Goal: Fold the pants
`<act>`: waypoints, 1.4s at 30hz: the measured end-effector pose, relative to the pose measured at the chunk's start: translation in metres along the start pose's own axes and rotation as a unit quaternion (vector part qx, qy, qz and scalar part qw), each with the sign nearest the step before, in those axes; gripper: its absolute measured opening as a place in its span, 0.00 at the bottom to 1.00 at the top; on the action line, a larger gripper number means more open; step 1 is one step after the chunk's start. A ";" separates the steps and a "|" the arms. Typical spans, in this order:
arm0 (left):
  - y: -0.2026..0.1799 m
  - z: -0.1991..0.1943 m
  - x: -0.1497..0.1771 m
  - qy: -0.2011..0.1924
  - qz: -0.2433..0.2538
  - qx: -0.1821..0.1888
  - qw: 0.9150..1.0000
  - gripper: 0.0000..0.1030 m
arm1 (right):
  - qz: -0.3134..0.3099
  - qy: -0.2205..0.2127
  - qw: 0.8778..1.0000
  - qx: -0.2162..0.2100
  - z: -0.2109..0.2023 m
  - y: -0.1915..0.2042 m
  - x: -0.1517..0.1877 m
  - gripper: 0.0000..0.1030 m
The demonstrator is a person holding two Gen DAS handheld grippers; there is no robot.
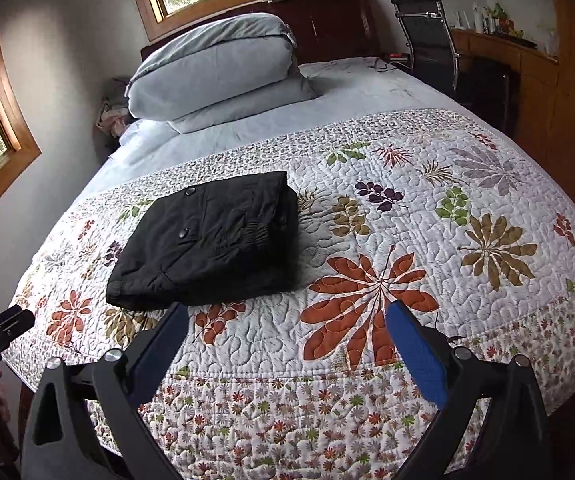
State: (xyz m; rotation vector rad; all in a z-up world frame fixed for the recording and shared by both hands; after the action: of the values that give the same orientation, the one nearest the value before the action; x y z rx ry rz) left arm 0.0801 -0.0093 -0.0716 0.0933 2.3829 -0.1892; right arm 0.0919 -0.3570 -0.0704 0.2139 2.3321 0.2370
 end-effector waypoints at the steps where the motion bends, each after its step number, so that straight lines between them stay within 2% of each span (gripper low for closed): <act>1: -0.001 -0.003 0.001 0.000 -0.002 0.001 1.000 0.97 | -0.001 0.001 1.000 0.003 -0.002 0.004 0.000 0.97; 11: -0.012 -0.032 0.005 -0.015 0.008 -0.012 1.000 0.97 | -0.040 -0.028 0.999 0.010 -0.035 0.049 0.001 0.97; 23: -0.012 -0.060 0.006 -0.041 -0.006 -0.021 0.999 0.97 | -0.069 -0.027 0.997 -0.031 -0.061 0.083 0.009 0.97; 28: -0.017 -0.064 0.010 -0.040 0.003 -0.020 0.999 0.97 | -0.076 -0.017 0.997 -0.027 -0.063 0.089 0.014 0.97; 42: -0.010 -0.061 0.015 -0.031 -0.011 -0.015 0.999 0.97 | -0.079 -0.019 0.996 -0.024 -0.073 0.087 0.017 0.97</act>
State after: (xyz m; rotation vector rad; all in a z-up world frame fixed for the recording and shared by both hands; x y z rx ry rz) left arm 0.0266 -0.0089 -0.0364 0.0465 2.3255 -0.1634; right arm 0.0348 -0.2768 -0.0118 0.0104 2.2901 0.2082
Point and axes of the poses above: each gripper's, at about its wrist camera, not at the fingertips, and z roughly the way its jaws point, y to its left, x to its underside, the point moved 1 cm from there along z, roughly the way its jaws point, and after that the axes turned 1 degree about -y, right-handed, at the moved point
